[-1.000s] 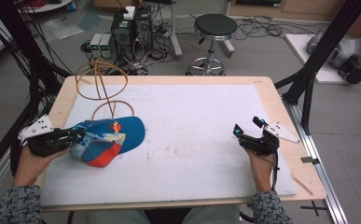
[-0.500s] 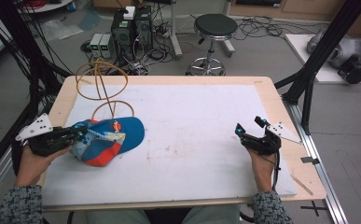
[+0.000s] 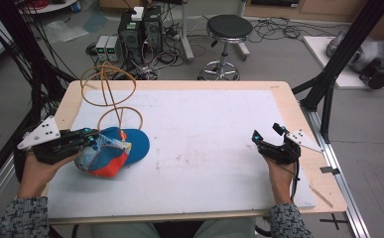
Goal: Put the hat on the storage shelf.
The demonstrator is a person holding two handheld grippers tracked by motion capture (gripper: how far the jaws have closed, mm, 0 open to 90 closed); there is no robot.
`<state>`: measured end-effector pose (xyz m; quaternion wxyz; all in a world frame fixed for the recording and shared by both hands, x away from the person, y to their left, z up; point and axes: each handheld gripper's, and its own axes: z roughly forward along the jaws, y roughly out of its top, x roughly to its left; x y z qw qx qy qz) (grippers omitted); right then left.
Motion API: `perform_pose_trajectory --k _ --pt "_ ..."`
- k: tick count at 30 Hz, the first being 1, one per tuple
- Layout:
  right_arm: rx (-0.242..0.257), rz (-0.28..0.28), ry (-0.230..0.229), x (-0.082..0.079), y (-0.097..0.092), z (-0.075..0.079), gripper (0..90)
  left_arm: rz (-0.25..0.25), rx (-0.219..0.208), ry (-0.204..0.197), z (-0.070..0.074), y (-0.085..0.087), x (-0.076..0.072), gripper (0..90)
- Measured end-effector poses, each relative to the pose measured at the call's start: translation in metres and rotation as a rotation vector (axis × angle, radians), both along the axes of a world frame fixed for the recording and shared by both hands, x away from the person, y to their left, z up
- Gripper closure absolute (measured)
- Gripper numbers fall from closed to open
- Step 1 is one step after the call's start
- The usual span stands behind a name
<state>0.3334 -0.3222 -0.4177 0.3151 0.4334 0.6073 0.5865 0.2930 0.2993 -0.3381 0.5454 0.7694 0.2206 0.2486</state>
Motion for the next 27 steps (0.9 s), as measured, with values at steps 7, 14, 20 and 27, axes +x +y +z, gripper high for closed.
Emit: perform_pose_trajectory --k 7,14,20,27 --pt "0.028 -0.018 -0.003 -0.001 -0.006 0.001 11.3 -0.058 0.010 -0.015 0.026 -0.013 -0.001 87.0" --pt "0.030 -0.019 0.001 -0.001 -0.007 0.001 11.3 -0.128 0.025 -0.027 0.048 -0.026 0.001 87.0" --pt "0.037 -0.023 0.006 0.000 -0.009 0.000 11.3 -0.188 0.033 -0.026 0.063 -0.038 0.003 87.1" --pt "0.046 -0.028 0.004 0.001 -0.011 0.000 11.3 -0.249 0.060 -0.046 0.084 -0.052 0.010 87.1"
